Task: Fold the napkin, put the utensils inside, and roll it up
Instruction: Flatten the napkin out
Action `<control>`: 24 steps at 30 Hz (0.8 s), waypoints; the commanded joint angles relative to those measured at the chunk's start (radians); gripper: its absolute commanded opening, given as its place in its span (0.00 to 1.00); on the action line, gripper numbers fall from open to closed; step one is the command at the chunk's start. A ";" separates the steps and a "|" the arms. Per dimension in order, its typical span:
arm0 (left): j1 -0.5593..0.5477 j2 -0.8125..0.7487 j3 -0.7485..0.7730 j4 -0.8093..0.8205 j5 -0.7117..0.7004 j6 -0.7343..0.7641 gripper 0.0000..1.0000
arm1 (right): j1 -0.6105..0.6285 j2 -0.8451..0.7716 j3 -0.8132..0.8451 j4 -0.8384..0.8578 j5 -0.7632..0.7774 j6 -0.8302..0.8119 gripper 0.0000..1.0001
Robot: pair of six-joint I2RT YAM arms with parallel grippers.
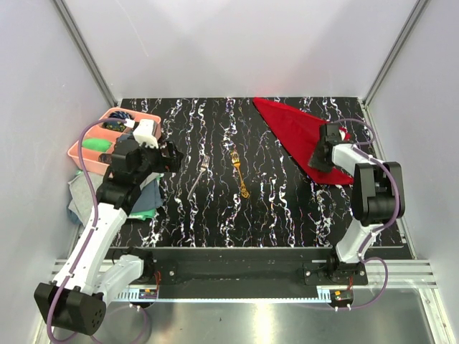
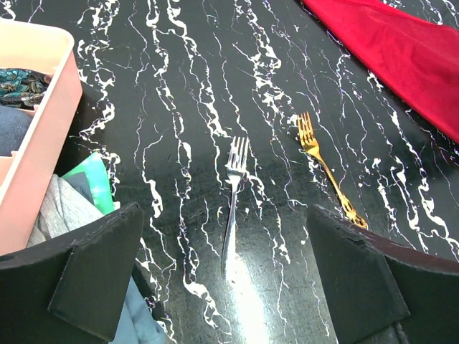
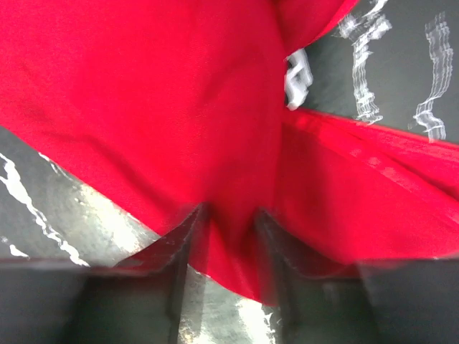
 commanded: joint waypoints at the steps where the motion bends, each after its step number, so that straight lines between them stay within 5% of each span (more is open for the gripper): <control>1: -0.003 0.003 0.009 0.027 0.003 0.006 0.99 | 0.000 0.037 0.035 -0.019 -0.135 -0.011 0.24; 3: -0.003 0.005 0.009 0.027 0.006 0.002 0.99 | 0.035 0.020 0.010 0.007 -0.191 0.021 0.03; 8: -0.003 0.016 0.012 0.028 0.025 -0.004 0.99 | 0.176 0.015 0.003 0.015 -0.281 0.084 0.01; 10: -0.004 0.020 0.012 0.027 0.029 -0.005 0.99 | 0.219 0.009 0.009 0.016 -0.312 0.101 0.09; 13: -0.004 0.028 0.010 0.027 0.037 -0.004 0.99 | 0.218 -0.052 0.015 -0.008 -0.297 0.104 0.35; 16: -0.009 0.033 0.010 0.027 0.054 0.001 0.99 | 0.141 -0.112 0.056 -0.053 -0.234 0.079 0.49; 24: -0.015 0.065 0.018 0.027 0.106 -0.004 0.99 | -0.149 0.053 0.222 -0.077 -0.202 0.010 0.43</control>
